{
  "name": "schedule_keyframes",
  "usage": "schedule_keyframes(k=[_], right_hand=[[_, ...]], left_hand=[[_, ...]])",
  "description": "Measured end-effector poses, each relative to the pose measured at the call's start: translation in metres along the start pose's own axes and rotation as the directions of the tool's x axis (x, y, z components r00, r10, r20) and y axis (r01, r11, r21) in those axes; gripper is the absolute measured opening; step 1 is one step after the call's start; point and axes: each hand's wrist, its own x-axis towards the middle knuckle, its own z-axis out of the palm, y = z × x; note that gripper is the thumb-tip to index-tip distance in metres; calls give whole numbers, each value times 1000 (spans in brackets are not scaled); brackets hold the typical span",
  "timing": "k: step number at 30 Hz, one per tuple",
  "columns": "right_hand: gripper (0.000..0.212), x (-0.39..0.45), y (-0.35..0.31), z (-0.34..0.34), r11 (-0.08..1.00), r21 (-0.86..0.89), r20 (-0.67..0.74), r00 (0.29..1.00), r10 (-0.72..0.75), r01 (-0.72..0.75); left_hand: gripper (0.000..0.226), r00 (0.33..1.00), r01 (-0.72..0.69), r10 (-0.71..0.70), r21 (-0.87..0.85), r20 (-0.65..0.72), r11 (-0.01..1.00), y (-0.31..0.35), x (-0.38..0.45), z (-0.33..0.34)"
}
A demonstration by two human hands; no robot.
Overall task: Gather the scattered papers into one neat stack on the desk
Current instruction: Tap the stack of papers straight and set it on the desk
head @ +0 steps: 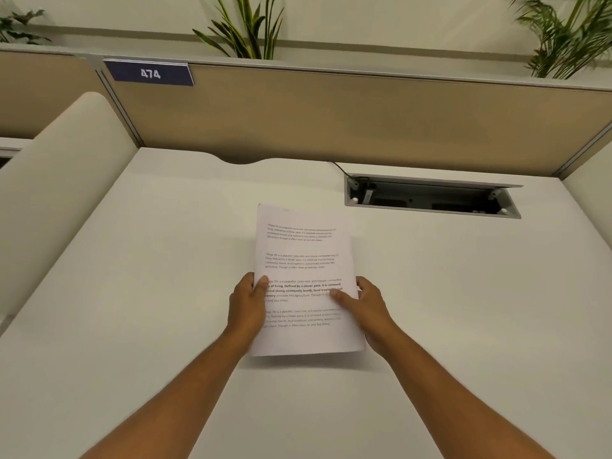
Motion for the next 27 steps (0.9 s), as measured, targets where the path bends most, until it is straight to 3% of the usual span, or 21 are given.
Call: schedule_keyframes(k=[5, 11, 20, 24, 27], right_hand=[[29, 48, -21, 38, 996, -88, -124, 992, 16, -27], [29, 124, -56, 66, 981, -187, -210, 977, 18, -58], [32, 208, -86, 88, 948, -310, -291, 957, -18, -76], [35, 215, -87, 87, 938, -337, -323, 946, -36, -79], [38, 212, -82, 81, 932, -353, -380, 923, -58, -87]], left_hand=[[31, 1000, 10, -11, 44, 7, 999, 14, 64, -17], [26, 997, 52, -59, 132, 49, 990, 41, 153, -16], [39, 995, 55, -75, 253, 70, 966, 75, 250, -4], [36, 999, 39, -44, 335, 8, 941, 79, 264, -7], [22, 996, 36, -7, 358, -83, 933, 70, 262, -18]])
